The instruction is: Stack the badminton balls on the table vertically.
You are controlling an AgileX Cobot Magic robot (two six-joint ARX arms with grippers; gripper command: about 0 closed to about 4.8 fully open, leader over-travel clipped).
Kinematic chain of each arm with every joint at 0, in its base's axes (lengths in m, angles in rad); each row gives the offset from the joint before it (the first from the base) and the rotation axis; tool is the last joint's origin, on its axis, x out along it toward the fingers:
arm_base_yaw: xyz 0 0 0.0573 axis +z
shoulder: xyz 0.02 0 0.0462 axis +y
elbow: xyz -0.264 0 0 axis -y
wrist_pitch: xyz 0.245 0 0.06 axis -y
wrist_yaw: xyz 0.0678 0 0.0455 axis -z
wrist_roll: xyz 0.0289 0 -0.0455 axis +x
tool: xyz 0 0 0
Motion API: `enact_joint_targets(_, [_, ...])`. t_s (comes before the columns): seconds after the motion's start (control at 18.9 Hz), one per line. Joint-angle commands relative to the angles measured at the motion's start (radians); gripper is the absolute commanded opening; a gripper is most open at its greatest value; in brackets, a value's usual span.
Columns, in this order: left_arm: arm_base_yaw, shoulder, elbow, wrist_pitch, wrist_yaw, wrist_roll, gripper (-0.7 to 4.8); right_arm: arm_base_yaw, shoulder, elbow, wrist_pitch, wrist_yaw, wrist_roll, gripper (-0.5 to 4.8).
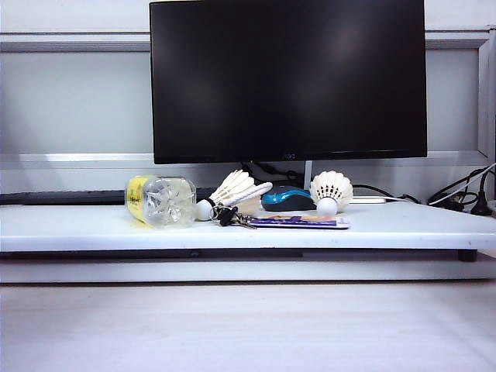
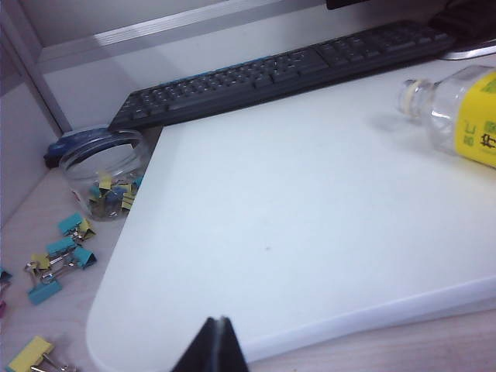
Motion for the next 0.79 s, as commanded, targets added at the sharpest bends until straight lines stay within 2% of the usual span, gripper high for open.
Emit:
enact_joint_targets(0.05, [0.001, -0.003, -0.003, 0.006, 0.058, -0.158, -0.05, 0.000, -0.002, 0.000, 0.021, -0.084, 0.386, 0.85])
enact_joint_targets(0.16, [0.001, -0.003, -0.002, 0.007, 0.113, -0.305, -0.05, 0.000, -0.002, 0.002, 0.045, -0.106, 0.491, 0.85])
enact_joint_targets(0.21, [0.001, -0.003, -0.002, 0.007, 0.150, -0.405, -0.05, 0.000, -0.002, 0.007, 0.063, -0.171, 0.516, 0.85])
enact_joint_targets(0.32, [0.001, -0.003, -0.002, 0.007, 0.203, -0.533, -0.05, 0.002, -0.002, 0.030, 0.080, -0.297, 0.515, 0.86])
enact_joint_targets(0.42, [0.001, -0.003, -0.002, 0.006, 0.206, -0.591, -0.05, 0.002, -0.002, 0.064, 0.077, -0.349, 0.517, 1.11])
enact_joint_targets(0.58, [0.001, -0.003, -0.002, 0.006, 0.206, -0.660, -0.05, 0.002, 0.000, 0.175, 0.009, -0.356, 0.515, 1.22])
enact_joint_targets(0.79, [0.001, -0.003, -0.002, 0.006, 0.206, -0.666, -0.05, 0.002, 0.163, 0.361, -0.189, -0.458, 0.416, 1.23])
